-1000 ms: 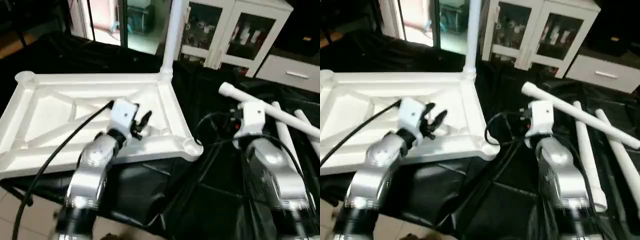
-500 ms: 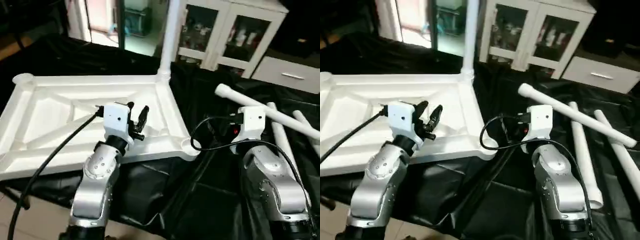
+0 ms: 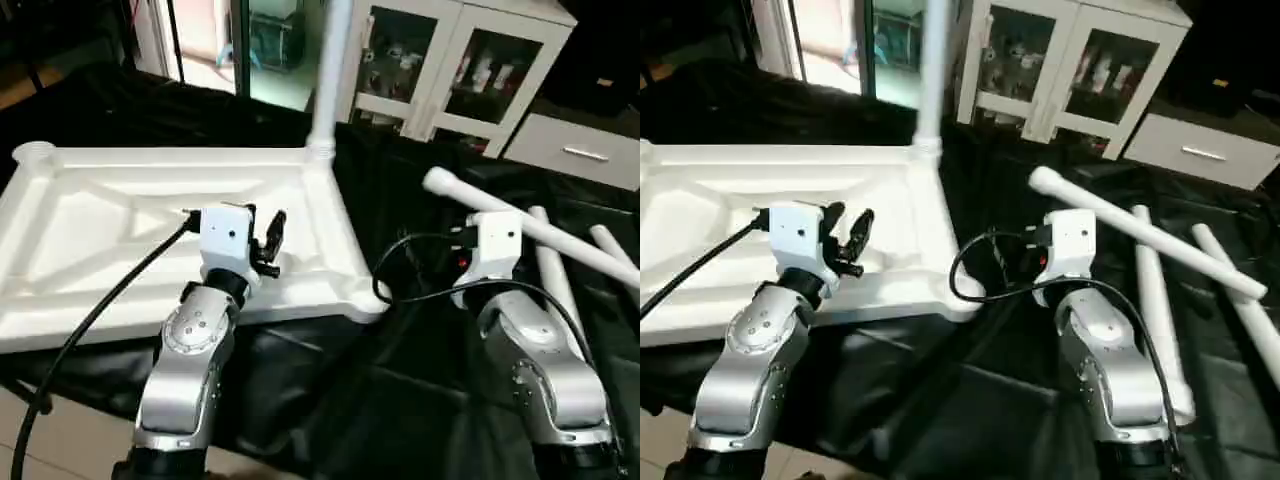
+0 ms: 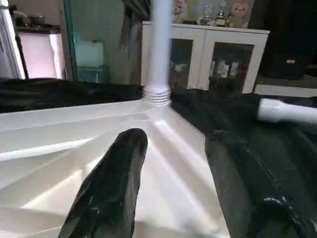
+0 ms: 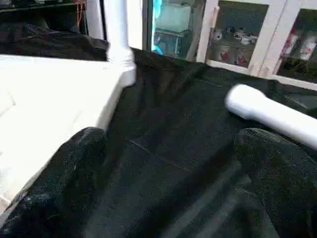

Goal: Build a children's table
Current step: Pick table leg

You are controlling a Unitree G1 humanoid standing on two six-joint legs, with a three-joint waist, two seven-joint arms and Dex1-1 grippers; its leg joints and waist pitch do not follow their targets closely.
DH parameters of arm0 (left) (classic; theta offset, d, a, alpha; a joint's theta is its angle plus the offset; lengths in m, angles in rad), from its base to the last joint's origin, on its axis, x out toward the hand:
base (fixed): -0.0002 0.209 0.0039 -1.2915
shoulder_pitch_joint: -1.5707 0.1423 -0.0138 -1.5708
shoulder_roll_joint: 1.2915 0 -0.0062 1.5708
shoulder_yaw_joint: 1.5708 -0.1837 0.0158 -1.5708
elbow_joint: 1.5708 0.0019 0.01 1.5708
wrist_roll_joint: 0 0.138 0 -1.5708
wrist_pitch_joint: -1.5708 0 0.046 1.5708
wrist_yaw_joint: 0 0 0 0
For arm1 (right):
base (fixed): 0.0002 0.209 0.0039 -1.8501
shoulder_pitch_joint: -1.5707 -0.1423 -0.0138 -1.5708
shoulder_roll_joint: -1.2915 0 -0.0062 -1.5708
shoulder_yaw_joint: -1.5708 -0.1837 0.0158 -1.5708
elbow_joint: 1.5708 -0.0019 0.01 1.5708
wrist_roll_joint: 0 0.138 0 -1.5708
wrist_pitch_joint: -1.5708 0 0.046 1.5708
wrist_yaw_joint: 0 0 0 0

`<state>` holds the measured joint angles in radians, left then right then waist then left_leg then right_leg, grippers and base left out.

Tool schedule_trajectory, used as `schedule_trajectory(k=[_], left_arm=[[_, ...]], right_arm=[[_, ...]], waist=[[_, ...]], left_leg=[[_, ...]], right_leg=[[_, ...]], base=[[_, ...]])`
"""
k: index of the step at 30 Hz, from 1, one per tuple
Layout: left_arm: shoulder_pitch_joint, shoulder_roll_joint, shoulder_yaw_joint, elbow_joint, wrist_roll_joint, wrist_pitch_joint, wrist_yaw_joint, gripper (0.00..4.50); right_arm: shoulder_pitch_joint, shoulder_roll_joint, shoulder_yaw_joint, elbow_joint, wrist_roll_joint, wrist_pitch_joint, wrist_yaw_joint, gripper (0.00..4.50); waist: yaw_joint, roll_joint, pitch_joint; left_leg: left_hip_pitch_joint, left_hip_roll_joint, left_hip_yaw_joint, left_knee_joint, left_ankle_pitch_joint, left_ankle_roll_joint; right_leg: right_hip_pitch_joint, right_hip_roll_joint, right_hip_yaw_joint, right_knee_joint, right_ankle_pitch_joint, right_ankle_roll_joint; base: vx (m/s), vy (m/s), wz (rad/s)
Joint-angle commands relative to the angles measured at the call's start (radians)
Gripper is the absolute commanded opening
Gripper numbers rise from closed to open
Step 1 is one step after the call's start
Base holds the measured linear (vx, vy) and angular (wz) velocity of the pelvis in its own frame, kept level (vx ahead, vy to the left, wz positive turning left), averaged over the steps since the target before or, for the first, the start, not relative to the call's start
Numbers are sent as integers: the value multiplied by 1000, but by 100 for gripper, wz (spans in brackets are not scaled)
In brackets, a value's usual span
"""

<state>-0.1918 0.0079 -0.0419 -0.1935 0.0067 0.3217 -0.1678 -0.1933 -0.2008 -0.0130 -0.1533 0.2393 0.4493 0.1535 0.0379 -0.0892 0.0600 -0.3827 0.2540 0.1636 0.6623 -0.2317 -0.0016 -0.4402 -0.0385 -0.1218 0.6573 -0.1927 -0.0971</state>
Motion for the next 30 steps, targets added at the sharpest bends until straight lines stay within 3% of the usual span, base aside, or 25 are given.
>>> schedule_trajectory(k=[1, 2, 4, 5, 6, 7, 8, 11, 12, 13, 14, 15, 17, 18, 19, 21, 22, 23, 24, 25, 26, 27, 28, 29, 30], left_arm=[[-8, -1, -23, -3, 10, 12, 0, 234], [-8, -1, -23, -3, 10, 12, 0, 234], [-9, 3, -28, -1, 14, 12, 0, 234], [-9, 5, -31, -1, 15, 12, 0, 234], [-10, 8, -35, -1, 17, 12, 2, 234], [-9, 7, -35, -1, 15, 8, 4, 234], [-8, 4, -33, -1, 11, 6, 5, 234], [-11, -14, -15, -8, -14, 8, 15, 234], [-16, -13, -8, -15, -24, 6, 16, 234], [-17, -12, -8, -16, -24, 8, 16, 234], [-20, -7, -4, -18, -34, 15, 9, 234], [-21, -1, 0, -21, -50, 5, -2, 234], [-22, -1, 3, -21, -49, 0, 0, 234], [-21, -2, 7, -22, -52, 2, 1, 234], [-21, -2, 10, -23, -52, 3, 0, 234], [-19, -2, 11, -24, -56, 6, -6, 234], [-18, -1, 9, -25, -55, 7, -9, 234], [-17, -1, 7, -26, -54, 6, -10, 234], [-15, -1, 4, -27, -55, 7, -12, 234], [-14, -1, 1, -29, -55, 7, -11, 234], [-13, 2, -3, -29, -57, 7, -9, 234], [-11, 7, -11, -30, -57, 7, -7, 234], [-11, 8, -12, -30, -57, 6, -7, 234], [-8, 9, -15, -32, -55, 6, -8, 234], [-6, 9, -17, -33, -55, 5, -8, 234]], right_arm=[[12, -8, -26, -14, -5, 12, -2, 450], [12, -8, -26, -14, -5, 12, -2, 450], [12, -9, -27, -13, -6, 13, -2, 450], [11, -9, -27, -13, -7, 13, -2, 450], [10, -10, -28, -14, -8, 15, -1, 450], [9, -11, -28, -14, -8, 17, -1, 450], [9, -12, -28, -14, -9, 19, -1, 450], [6, -15, -28, -14, -9, 22, 0, 450], [5, -14, -32, -15, -3, 31, 4, 450], [5, -13, -32, -15, -2, 32, 5, 450], [2, -8, -36, -16, 4, 38, 6, 450], [-1, -3, -40, -19, 7, 44, 3, 450], [-2, -2, -42, -19, 8, 44, 3, 450], [-3, -2, -43, -20, 9, 43, 4, 450], [-6, -2, -46, -20, 12, 44, 4, 450], [-11, -3, -49, -19, 14, 45, 5, 450], [-13, -6, -50, -18, 14, 45, 6, 450], [-14, -7, -51, -18, 14, 46, 7, 450], [-17, -8, -53, -18, 15, 47, 8, 450], [-18, -10, -56, -18, 16, 48, 9, 450], [-21, -11, -59, -17, 16, 48, 13, 450], [-25, -16, -62, -13, 14, 45, 18, 450], [-25, -17, -62, -12, 13, 44, 18, 450], [-27, -21, -63, -10, 13, 42, 21, 450], [-28, -23, -65, -9, 14, 41, 24, 450]], waist=[[24, -26, -72], [12, -28, -60], [1, 23, -62], [-18, 76, -67], [-26, 72, -76], [-27, 63, -79], [-12, 74, -71], [-13, 29, -73], [15, -9, -73], [60, -17, -72], [51, -22, -73], [48, -25, -66], [37, -15, -58], [42, -28, -41], [39, 16, -45], [-3, 29, -34], [-31, 39, -30], [-31, 58, -20], [10, 83, -15], [-3, 39, -3], [43, 33, 17], [62, 10, 5], [76, -42, -5], [114, -11, -14], [153, -43, -45]], left_leg=[[-31, -154, 38, 145, -215, 105], [-35, -149, 23, 146, -216, 81], [-8, -109, -6, 43, -202, 118], [43, 146, -176, -117, -119, 196], [80, 251, -220, -155, -27, 223], [88, 209, -201, -130, 35, 215], [65, 143, -144, -118, 132, 299], [29, -10, -56, -72, 71, 388], [-46, -123, -3, 48, -59, 280], [-33, -91, -32, 23, -21, 69], [-14, -92, -12, -16, -18, -47], [-11, -94, -6, -26, -59, -78], [24, -107, 22, -27, -211, -128], [1, -99, -14, -69, -280, -109], [23, -80, -27, -103, -314, -118], [99, -64, -49, -105, -554, -93], [110, -33, -66, -139, -673, -58], [98, 1, -80, -184, -758, -51], [144, 114, -35, -274, -946, -37], [177, 154, -40, -288, -975, -38], [164, 170, 15, -295, -1042, -69], [156, 151, 8, -272, -998, -57], [98, -51, 50, -28, -625, -51], [103, -87, 50, 69, -388, 1], [-43, -105, -35, 133, -140, 56]], right_leg=[[80, -93, 68, -182, -313, -288], [76, -107, 58, -186, -366, -202], [94, -102, 38, -230, -484, -16], [64, -43, -46, -118, -387, 151], [-26, -53, -16, 109, -365, 173], [-78, -57, 9, 155, -309, 144], [-86, -59, 45, 168, -181, 78], [1, -57, 102, 10, -23, -39], [80, -168, 158, -118, -183, -67], [75, -199, 179, -132, -423, 77], [57, -112, 194, -142, -552, 242], [52, -94, 192, -136, -589, 272], [29, -9, 209, -153, -713, 246], [86, -19, 181, -130, -732, 147], [72, -24, 180, -131, -750, 121], [43, -7, 103, -147, -814, 90], [73, -12, 42, -144, -706, 74], [95, -17, 22, -97, -599, 68], [106, -39, 14, 104, -309, 52], [88, -67, 29, 117, -308, 46], [101, -70, 40, 171, -404, 60], [129, -88, 73, 150, -476, 85], [126, -109, 150, -123, -997, 227], [120, -185, 213, -192, -1156, 225], [262, -185, 283, -141, -789, 155]], base=[[-31, -187, -5], [-31, -187, -5], [-52, -149, 3], [-53, -137, 6], [-72, -165, -3], [-75, -180, -5], [-75, -180, -5], [-71, -215, 3], [-96, -232, -16], [-107, -211, -23], [-107, -211, -23], [-85, -197, -27], [-71, -148, -49], [-51, -84, -59], [-41, -9, -37], [-43, 21, -29], [-34, 67, -33], [-34, 67, -33], [-10, 31, -32], [20, -52, -53], [20, -52, -53], [55, -152, -76], [50, -122, -39], [50, -122, -39], [106, -74, 4]])
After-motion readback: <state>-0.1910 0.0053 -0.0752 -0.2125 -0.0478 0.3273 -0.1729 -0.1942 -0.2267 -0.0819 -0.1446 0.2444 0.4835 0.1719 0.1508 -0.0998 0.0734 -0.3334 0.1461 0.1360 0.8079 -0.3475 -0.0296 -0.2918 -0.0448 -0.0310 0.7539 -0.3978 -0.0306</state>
